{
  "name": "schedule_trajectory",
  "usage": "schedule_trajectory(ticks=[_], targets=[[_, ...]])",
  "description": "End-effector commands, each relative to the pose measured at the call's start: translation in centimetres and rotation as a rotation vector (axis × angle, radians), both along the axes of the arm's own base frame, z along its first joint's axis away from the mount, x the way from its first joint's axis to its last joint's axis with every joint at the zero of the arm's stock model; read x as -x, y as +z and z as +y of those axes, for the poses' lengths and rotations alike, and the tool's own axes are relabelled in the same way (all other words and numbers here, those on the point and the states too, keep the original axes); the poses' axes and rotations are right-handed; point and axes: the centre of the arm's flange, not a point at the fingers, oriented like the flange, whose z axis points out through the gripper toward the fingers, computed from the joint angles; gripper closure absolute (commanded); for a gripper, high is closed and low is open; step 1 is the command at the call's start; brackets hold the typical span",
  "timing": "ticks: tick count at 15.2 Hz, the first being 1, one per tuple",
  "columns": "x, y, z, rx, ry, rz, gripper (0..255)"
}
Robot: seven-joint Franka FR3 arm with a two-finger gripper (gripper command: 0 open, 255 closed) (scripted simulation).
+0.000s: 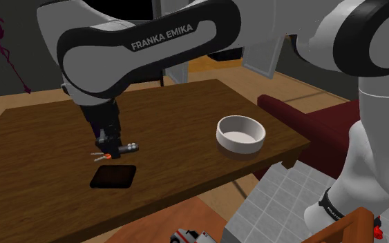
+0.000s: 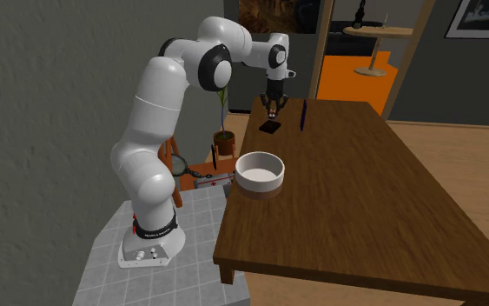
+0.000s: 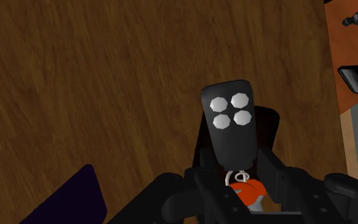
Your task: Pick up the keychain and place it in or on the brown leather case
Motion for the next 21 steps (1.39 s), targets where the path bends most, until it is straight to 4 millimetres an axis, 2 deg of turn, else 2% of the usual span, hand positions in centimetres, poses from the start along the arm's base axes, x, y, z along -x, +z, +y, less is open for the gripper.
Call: schedule_trajectory(ticks=[1, 14, 21], targets=[[-0.3, -0.1, 1.8, 0.0, -0.001, 0.0, 255], [-0.3, -6.9, 1.8, 0.0, -0.001, 0.0, 255], [-0.3, -7.1, 1.8, 0.0, -0.001, 0.0, 255]])
